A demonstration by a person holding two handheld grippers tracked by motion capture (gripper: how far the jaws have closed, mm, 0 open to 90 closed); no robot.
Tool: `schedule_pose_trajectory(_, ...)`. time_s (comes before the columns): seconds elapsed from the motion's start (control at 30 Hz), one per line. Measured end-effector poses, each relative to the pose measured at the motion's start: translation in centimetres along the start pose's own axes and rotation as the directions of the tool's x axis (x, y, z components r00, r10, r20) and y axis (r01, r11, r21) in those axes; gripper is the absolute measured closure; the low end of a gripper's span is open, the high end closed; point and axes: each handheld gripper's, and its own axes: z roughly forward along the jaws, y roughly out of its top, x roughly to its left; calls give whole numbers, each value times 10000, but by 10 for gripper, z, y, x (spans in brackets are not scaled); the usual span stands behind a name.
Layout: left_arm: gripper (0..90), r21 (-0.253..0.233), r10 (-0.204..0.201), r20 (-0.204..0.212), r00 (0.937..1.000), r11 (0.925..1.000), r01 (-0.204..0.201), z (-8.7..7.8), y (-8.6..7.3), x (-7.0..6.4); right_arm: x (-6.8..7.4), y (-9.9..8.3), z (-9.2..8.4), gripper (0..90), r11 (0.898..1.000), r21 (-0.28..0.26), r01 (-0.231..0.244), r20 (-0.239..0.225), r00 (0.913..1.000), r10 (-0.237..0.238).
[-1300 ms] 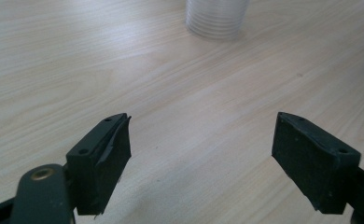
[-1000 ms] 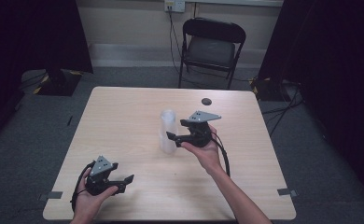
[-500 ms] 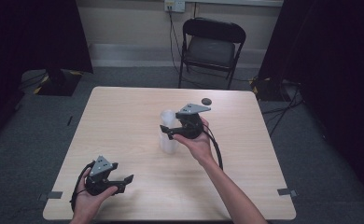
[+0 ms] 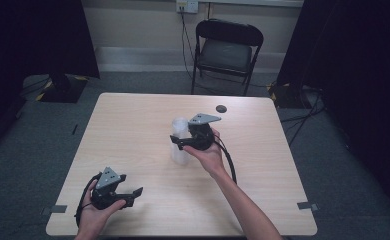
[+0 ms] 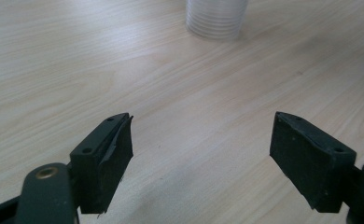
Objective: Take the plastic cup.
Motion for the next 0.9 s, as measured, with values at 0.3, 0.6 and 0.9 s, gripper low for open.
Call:
schedule_pose_trajectory(0.3,211,21,-18,12,10000,10000,18,0,0,1,-1,-6,11,258,9999,54,91,-79,9999,-91)
schedule_pose_trajectory(0.6,211,79,-42,31,10000,10000,42,1,-1,0,-1,-8,13,272,9998,77,182,-109,9998,-181)
schedule_pose_trajectory(0.9,211,167,-45,50,10000,9999,44,2,-1,1,0,-8,14,290,9995,4,304,-8,9995,-304)
